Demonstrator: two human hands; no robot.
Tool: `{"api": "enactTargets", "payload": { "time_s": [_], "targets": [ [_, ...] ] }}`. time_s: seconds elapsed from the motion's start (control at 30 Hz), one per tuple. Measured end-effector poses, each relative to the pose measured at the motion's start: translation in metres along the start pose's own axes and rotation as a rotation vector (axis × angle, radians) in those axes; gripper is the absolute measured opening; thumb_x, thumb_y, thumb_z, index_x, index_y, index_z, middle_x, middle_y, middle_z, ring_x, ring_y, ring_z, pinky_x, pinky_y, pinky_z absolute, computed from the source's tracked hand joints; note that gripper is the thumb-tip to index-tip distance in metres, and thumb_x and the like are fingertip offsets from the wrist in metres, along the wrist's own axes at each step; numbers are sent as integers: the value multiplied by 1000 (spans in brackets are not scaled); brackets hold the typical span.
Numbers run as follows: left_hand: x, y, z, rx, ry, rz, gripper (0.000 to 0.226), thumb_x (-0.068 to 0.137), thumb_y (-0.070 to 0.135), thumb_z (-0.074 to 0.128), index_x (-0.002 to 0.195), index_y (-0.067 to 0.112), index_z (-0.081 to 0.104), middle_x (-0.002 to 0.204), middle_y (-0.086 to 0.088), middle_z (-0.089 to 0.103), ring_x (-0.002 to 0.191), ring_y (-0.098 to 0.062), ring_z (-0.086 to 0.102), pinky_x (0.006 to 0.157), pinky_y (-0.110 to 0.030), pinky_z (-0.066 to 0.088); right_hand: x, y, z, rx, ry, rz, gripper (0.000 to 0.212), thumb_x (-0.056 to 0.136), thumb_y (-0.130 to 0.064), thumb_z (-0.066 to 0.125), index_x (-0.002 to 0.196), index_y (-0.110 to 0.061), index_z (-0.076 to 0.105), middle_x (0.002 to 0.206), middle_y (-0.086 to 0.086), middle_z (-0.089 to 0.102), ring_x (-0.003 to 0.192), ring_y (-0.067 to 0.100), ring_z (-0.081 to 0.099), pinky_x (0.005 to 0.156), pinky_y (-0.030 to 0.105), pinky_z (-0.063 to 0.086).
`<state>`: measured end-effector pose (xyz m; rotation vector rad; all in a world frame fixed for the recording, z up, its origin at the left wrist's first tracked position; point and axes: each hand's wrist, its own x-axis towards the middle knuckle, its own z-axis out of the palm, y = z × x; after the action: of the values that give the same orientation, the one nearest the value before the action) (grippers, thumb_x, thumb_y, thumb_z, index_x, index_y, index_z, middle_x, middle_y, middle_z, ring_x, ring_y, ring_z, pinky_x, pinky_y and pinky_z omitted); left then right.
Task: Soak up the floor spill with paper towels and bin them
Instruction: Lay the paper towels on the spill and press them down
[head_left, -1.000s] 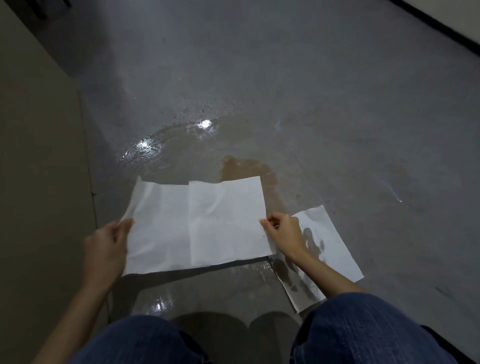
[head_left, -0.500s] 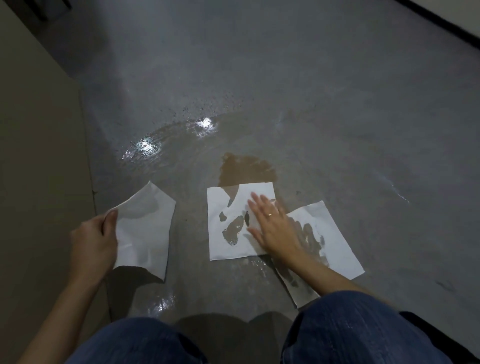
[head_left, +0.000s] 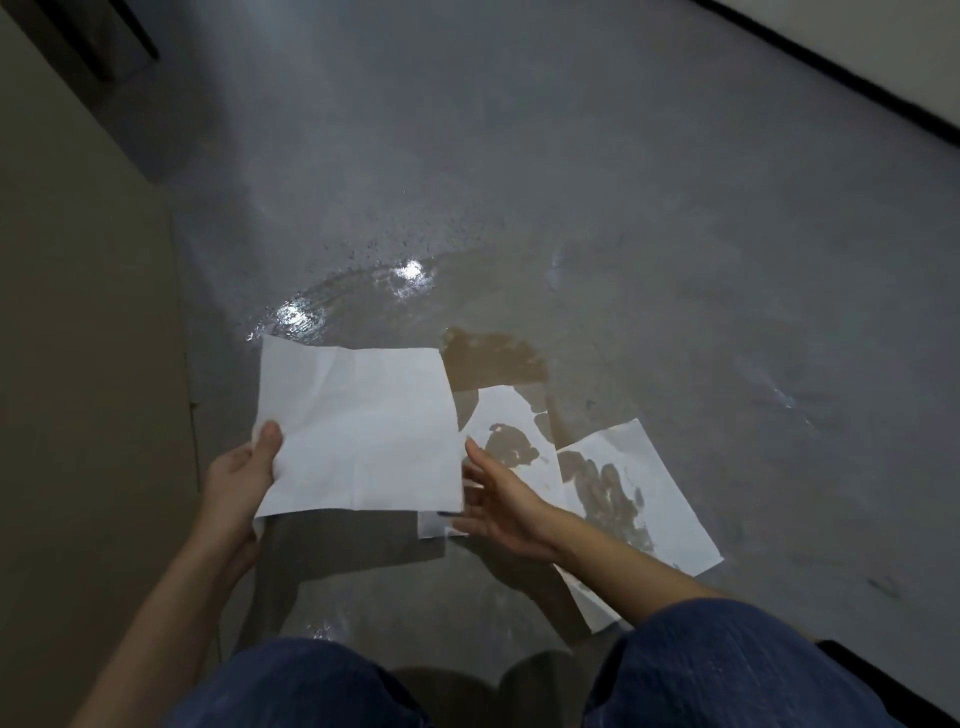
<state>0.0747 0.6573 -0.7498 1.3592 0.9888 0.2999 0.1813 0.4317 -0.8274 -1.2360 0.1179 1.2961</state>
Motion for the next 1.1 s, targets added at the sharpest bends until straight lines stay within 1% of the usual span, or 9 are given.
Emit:
{"api": "enactTargets", "payload": {
  "time_s": [0.2, 0.37, 0.47, 0.53, 0.67, 0.73, 0.87, 1.0, 1.1],
  "targets": [
    [8, -8, 36, 144, 22, 128, 37, 100, 26, 46, 77, 0, 59, 73, -14, 59, 57, -17, 55, 55, -27, 42, -28, -40, -18, 209, 5, -151, 53, 92, -57, 43, 122, -15, 56, 118, 9, 69, 111, 30, 63, 107, 49, 39],
    [28, -23, 67, 311, -44, 202, 41, 99, 31, 47, 66, 8, 58, 65, -5, 54, 69, -16, 48, 60, -31, 36, -25, -68, -40, -167, 200, -229, 46, 87, -32, 69, 127, -11, 58, 117, 7, 69, 101, 27, 68, 79, 41, 58],
    [38, -19, 95, 381, -75, 270, 23, 98, 29, 49, 102, 11, 63, 94, -5, 64, 90, -23, 60, 74, -33, 44, -13, -77, -45, -367, 402, -310, 40, 83, -16, 74, 121, -7, 62, 111, 10, 70, 89, 27, 72, 73, 47, 61],
    [46, -15, 110, 422, -77, 264, 47, 95, 30, 54, 139, 19, 39, 110, -6, 59, 98, -25, 59, 86, -36, 47, -5, -86, -50, -440, 518, -377, 36, 84, -13, 71, 119, -7, 63, 112, 8, 70, 88, 24, 71, 71, 42, 61],
    [57, -13, 128, 432, -203, 284, 57, 92, 14, 59, 138, 22, 26, 84, -6, 58, 70, -20, 60, 56, -31, 56, 14, -106, -65, -363, 565, -443, 41, 87, -3, 66, 127, 0, 55, 118, 10, 62, 78, 21, 66, 57, 29, 60],
    [65, -13, 136, 486, -253, 318, 50, 92, 9, 58, 131, 21, 31, 92, -3, 59, 76, -21, 63, 55, -29, 58, 25, -111, -72, -350, 577, -407, 43, 88, 0, 63, 129, 2, 52, 125, 14, 59, 83, 25, 65, 60, 32, 61],
    [85, -27, 143, 713, -300, 334, 32, 90, 17, 62, 118, 26, 48, 124, -11, 46, 101, -35, 59, 85, -50, 53, 41, -109, -84, -325, 620, -276, 43, 89, 8, 56, 132, 2, 49, 127, 16, 57, 97, 32, 61, 69, 34, 58],
    [83, -45, 153, 881, -391, 159, 46, 93, 26, 59, 134, 13, 47, 137, -16, 28, 123, -36, 45, 110, -40, 34, 58, -96, -102, -507, 705, -264, 51, 88, -9, 65, 134, -6, 44, 135, 14, 54, 116, 31, 56, 90, 36, 52],
    [77, -57, 155, 1107, -309, 225, 49, 93, 33, 57, 137, 13, 46, 150, -16, 9, 139, -35, 18, 113, -41, 23, 63, -82, -105, -818, 911, -344, 57, 87, -14, 66, 137, -8, 38, 141, 16, 38, 125, 34, 45, 102, 38, 40]
  ]
}}
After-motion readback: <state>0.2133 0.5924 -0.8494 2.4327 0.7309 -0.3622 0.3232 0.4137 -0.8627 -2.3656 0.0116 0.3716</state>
